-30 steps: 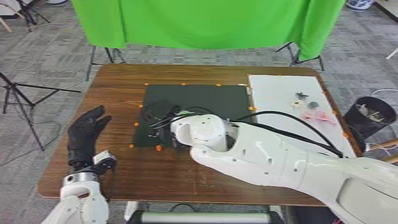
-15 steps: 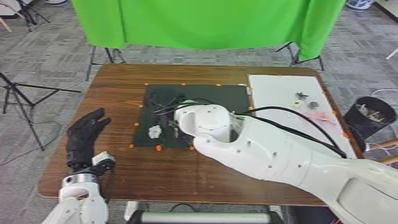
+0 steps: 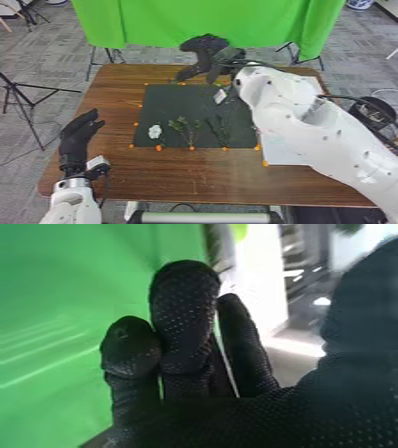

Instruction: Arrange flowers

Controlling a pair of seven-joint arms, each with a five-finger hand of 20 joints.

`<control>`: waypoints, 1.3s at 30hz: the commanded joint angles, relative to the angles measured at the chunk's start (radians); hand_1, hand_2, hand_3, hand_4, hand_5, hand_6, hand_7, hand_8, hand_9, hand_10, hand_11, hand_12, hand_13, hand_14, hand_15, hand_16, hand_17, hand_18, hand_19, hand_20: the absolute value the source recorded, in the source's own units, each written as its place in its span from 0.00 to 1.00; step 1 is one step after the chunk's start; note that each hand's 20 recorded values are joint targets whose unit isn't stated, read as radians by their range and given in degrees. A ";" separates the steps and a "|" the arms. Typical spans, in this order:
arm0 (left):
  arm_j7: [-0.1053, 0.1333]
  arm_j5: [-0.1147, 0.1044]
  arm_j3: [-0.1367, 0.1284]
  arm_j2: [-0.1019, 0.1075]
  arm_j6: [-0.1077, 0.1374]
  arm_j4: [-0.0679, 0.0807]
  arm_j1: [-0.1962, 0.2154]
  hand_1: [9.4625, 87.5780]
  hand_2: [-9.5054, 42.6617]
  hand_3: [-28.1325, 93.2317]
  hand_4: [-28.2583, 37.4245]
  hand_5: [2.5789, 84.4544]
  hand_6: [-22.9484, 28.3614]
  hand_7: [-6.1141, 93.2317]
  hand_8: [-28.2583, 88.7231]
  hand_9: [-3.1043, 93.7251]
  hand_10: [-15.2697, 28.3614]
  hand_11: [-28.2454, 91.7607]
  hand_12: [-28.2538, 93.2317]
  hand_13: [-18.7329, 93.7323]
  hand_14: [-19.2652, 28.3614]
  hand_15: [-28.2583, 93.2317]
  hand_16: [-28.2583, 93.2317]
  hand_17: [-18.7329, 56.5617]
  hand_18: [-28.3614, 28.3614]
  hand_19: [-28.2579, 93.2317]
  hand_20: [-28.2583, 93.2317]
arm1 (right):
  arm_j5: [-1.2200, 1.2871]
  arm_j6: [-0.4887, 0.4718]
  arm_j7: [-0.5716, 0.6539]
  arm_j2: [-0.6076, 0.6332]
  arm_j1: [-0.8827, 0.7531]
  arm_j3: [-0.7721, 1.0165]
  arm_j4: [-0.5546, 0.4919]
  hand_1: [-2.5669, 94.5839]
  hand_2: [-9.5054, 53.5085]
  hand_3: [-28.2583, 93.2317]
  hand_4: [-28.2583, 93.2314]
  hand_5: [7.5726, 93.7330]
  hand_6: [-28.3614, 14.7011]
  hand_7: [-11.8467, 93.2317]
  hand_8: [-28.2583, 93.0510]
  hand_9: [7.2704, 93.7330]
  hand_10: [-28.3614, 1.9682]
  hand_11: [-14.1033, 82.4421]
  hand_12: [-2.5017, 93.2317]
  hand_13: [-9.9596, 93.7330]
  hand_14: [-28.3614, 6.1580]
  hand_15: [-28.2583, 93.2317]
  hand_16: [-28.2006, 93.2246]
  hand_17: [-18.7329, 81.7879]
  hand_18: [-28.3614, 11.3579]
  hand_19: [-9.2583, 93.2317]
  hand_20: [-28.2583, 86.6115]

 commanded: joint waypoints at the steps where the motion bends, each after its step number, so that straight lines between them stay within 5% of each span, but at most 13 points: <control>1: -0.019 -0.005 -0.002 -0.015 0.005 -0.007 0.013 0.30 0.05 0.85 0.20 0.59 0.46 0.27 0.16 0.45 0.62 0.41 0.34 0.52 0.74 0.49 0.24 0.39 0.74 0.39 0.42 | -0.025 -0.030 0.057 0.222 -0.243 0.240 -0.063 0.19 0.00 0.67 0.02 0.48 0.52 0.14 0.20 0.54 0.35 0.22 0.19 0.89 0.58 0.70 0.45 0.71 0.27 0.99 0.61; 12: -0.026 -0.008 -0.003 -0.017 -0.008 -0.001 0.010 0.30 0.09 0.84 0.20 0.59 0.46 0.27 0.16 0.45 0.62 0.41 0.33 0.52 0.74 0.48 0.24 0.39 0.74 0.39 0.42 | -0.052 -0.045 0.194 0.287 -0.507 0.432 -0.007 0.25 0.00 0.74 0.06 0.56 0.57 0.18 0.19 0.70 0.40 0.28 0.23 0.91 0.59 0.70 0.45 0.72 0.27 1.00 0.60; 23: -0.039 0.013 0.003 -0.023 -0.030 0.001 0.002 0.30 0.12 0.83 0.21 0.59 0.46 0.27 0.16 0.45 0.62 0.41 0.33 0.52 0.74 0.48 0.24 0.39 0.74 0.40 0.42 | -0.091 -0.039 0.254 0.296 -0.549 0.439 0.089 0.34 0.00 0.76 0.08 0.62 0.63 0.22 0.18 0.79 0.47 0.36 0.25 0.92 0.63 0.72 0.46 0.75 0.29 1.00 0.65; 39: -0.041 0.009 -0.006 -0.030 -0.030 -0.006 0.016 0.30 0.12 0.83 0.21 0.58 0.46 0.27 0.16 0.45 0.62 0.40 0.33 0.51 0.74 0.48 0.24 0.38 0.74 0.40 0.42 | -0.115 -0.025 0.301 0.285 -0.608 0.449 0.156 0.38 0.00 0.78 0.08 0.65 0.64 0.24 0.18 0.85 0.53 0.41 0.26 0.96 0.71 0.72 0.46 0.79 0.34 1.00 0.67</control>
